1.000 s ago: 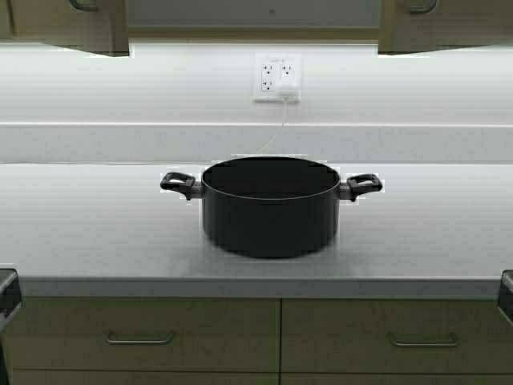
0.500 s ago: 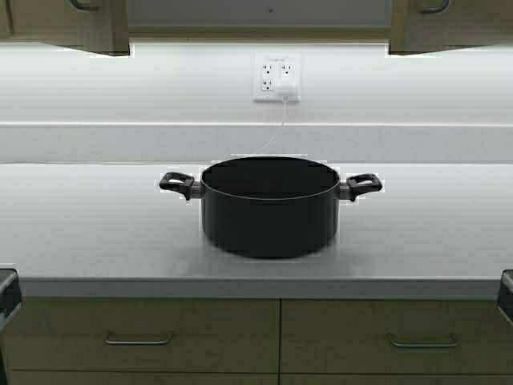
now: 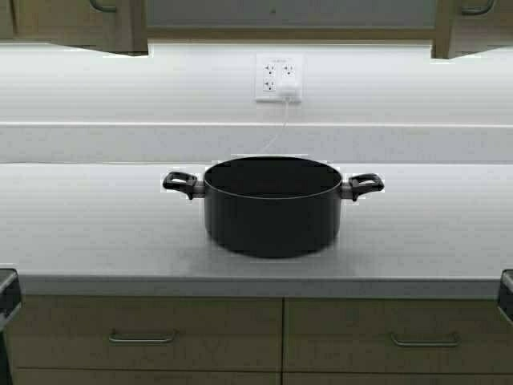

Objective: Open the cabinet, put the pot inside, then close it

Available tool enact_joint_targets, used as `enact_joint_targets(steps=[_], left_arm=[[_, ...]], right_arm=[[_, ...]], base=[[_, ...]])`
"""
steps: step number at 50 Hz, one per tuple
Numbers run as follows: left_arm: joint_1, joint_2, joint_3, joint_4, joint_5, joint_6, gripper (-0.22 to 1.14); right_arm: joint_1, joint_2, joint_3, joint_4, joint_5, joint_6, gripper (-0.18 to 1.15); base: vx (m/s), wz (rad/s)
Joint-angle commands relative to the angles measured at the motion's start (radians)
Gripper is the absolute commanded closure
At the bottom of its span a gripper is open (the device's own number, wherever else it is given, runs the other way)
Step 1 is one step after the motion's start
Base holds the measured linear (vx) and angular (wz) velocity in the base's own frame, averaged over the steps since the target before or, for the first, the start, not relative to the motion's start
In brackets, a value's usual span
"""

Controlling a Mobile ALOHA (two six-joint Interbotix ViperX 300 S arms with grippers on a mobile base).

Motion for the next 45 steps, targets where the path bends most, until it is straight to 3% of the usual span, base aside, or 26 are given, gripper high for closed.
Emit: enact_joint_targets(steps=[1, 10, 17, 20, 23, 26, 29, 31, 34, 38, 45], left_arm=[[0.006, 0.005, -0.009, 0.000, -0.014, 0.003, -0.11], [0.006, -0.002, -0.017, 0.000, -0.014, -0.005, -0.11], [-0.040, 0.014, -0.037, 0.000, 0.000, 0.000, 0.01], [-0.086, 0.028, -0.049, 0.000, 0.000, 0.002, 0.17], [-0.141, 0.051, -0.063, 0.000, 0.003, 0.002, 0.45], [-0.215, 0.087, -0.075, 0.000, -0.003, 0.009, 0.85], [-0.278, 0.130, -0.091, 0.000, -0.040, 0.015, 1.06], [-0.318, 0.169, -0.106, 0.000, -0.075, 0.017, 1.06], [-0.374, 0.235, -0.129, 0.000, -0.144, 0.018, 0.94], [-0.428, 0.345, -0.176, 0.000, -0.232, 0.020, 0.83], [-0.463, 0.580, -0.302, 0.000, -0.330, 0.012, 0.90]], right_arm=[[-0.015, -0.006, -0.014, -0.143, 0.012, 0.112, -0.01], [-0.014, -0.002, -0.028, -0.199, 0.014, 0.204, -0.01], [0.074, 0.011, -0.038, -0.037, 0.012, 0.163, 0.04], [0.141, 0.032, -0.043, 0.029, -0.005, 0.121, 0.12], [0.210, 0.067, -0.048, 0.078, -0.025, 0.089, 0.28], [0.275, 0.114, -0.063, 0.110, -0.054, 0.067, 0.50], [0.333, 0.169, -0.078, 0.115, -0.104, 0.058, 0.74], [0.367, 0.207, -0.091, 0.115, -0.150, 0.054, 0.88], [0.405, 0.268, -0.114, 0.104, -0.233, 0.054, 1.01], [0.436, 0.362, -0.149, 0.091, -0.341, 0.055, 0.96], [0.440, 0.531, -0.221, 0.063, -0.462, 0.066, 0.90]], base=[[0.00, 0.02], [-0.02, 0.02], [-0.02, 0.03], [-0.02, 0.03], [-0.02, 0.03], [-0.02, 0.02], [-0.02, 0.01], [-0.02, 0.02], [-0.02, 0.01], [-0.02, 0.01], [-0.01, 0.01]])
